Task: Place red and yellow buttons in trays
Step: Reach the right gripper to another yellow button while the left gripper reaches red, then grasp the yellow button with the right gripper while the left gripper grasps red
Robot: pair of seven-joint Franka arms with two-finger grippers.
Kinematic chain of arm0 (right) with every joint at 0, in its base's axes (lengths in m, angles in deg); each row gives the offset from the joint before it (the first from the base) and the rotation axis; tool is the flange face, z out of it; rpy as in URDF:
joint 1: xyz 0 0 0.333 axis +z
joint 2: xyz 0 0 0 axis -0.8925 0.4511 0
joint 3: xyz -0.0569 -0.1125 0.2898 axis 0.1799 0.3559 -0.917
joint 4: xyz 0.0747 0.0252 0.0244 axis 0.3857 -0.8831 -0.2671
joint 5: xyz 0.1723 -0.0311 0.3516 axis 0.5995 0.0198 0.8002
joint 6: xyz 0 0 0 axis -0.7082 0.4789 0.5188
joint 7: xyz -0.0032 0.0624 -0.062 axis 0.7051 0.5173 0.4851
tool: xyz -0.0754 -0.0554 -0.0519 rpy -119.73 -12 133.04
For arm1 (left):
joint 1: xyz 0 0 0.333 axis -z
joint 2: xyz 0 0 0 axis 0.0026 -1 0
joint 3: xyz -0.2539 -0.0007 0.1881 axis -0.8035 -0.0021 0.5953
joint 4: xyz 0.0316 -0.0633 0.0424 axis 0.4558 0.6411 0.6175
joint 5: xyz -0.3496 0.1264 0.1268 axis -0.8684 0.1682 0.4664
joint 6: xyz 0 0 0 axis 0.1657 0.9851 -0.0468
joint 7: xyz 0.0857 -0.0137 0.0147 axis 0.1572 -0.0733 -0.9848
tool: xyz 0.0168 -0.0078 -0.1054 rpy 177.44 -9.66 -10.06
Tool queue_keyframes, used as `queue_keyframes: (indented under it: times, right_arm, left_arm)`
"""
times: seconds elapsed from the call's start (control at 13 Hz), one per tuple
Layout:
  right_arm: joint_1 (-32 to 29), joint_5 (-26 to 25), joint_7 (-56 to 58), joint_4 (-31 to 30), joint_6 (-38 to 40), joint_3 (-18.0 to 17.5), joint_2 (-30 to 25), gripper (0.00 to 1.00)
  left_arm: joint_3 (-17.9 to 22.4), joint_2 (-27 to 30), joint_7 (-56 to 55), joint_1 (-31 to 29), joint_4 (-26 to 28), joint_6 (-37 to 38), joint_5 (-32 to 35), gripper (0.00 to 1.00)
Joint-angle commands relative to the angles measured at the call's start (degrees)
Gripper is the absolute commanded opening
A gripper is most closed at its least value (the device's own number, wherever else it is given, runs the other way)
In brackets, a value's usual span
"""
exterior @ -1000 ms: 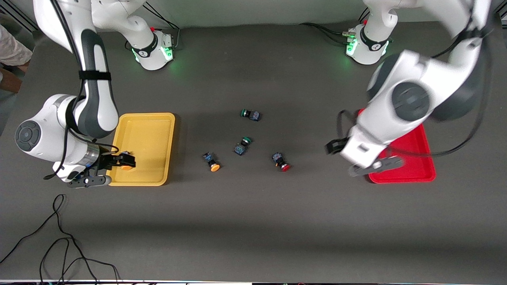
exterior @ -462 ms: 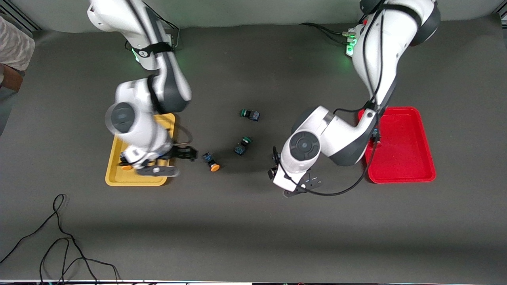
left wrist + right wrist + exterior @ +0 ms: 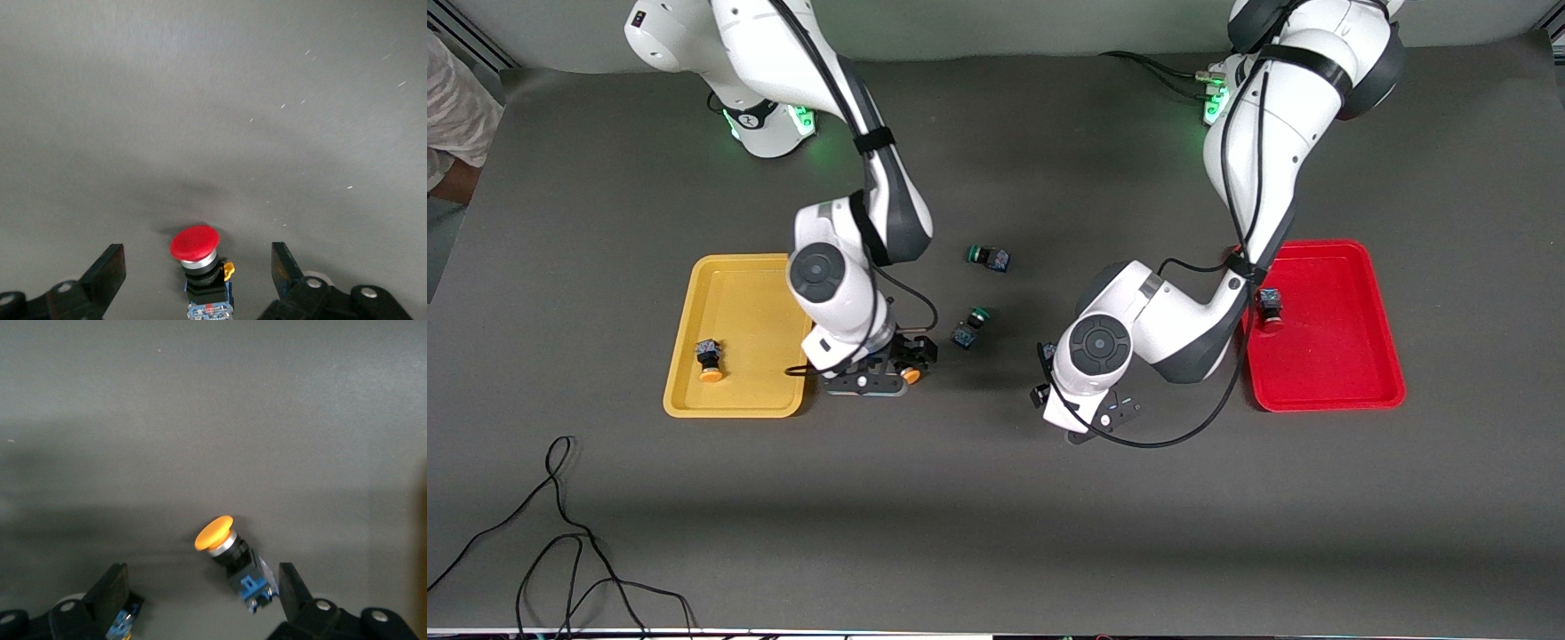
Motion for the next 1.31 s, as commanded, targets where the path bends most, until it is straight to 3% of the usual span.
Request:
queue_keyframes:
  times: [0.0,0.08,0.38,0.46,0.54,0.62,0.69,0.77,0.92,1.08,1.23]
  right_arm:
    - [-0.7,1.8,4.7,-2.2,-6.3,-1.8,2.2,1.0]
    - [-1.0,2.0,6.7,-3.3,-8.6,-3.1,2.7,1.0]
    - [-0.9,6.1,15.7,-4.0,-9.0,-3.4,3.8,1.0]
    - [-0.8,6.4,15.7,-4.0,-9.0,-3.4,3.9,0.98]
    - [-0.8,6.4,15.5,-4.0,-8.8,-3.4,3.8,0.74]
    - [-0.9,6.4,15.4,-4.0,-8.6,-3.4,3.8,0.39]
    - [-0.9,6.4,15.4,-3.9,-8.5,-3.4,3.7,0.21]
    - [-1.0,6.4,15.3,-3.8,-8.5,-3.4,3.7,0.15]
    - [-1.1,6.5,15.1,-3.8,-8.4,-3.4,3.2,0.13]
    - [-2.2,6.5,14.1,-2.1,-2.0,-2.4,1.4,0.13]
    - [-2.2,6.3,13.9,0.1,6.3,1.7,-1.3,0.13]
  left_arm:
    - [0.5,1.5,-5.1,1.4,5.7,-5.6,1.2,0.96]
    - [0.5,1.5,-5.2,1.4,7.0,-7.1,1.1,0.95]
    - [0.5,1.6,-5.3,2.1,8.6,-7.8,1.2,0.66]
    - [0.5,1.6,-5.6,2.1,9.1,-8.1,1.2,0.54]
    - [0.5,1.6,-5.8,2.1,9.9,-9.1,1.2,0.43]
    - [0.5,1.7,-5.9,2.1,11.3,-10.7,1.2,0.35]
    - [0.5,1.8,-5.8,2.1,11.9,-11.5,1.2,0.17]
    - [0.5,2.1,-5.7,2.1,11.6,-10.9,1.2,0.0]
    - [0.5,3.9,-5.5,1.4,10.8,-8.6,1.2,0.0]
    - [0.4,7.1,-4.2,0.4,9.0,-0.9,1.2,0.0]
    - [0.2,12.7,1.0,-1.6,9.7,6.3,0.4,0.0]
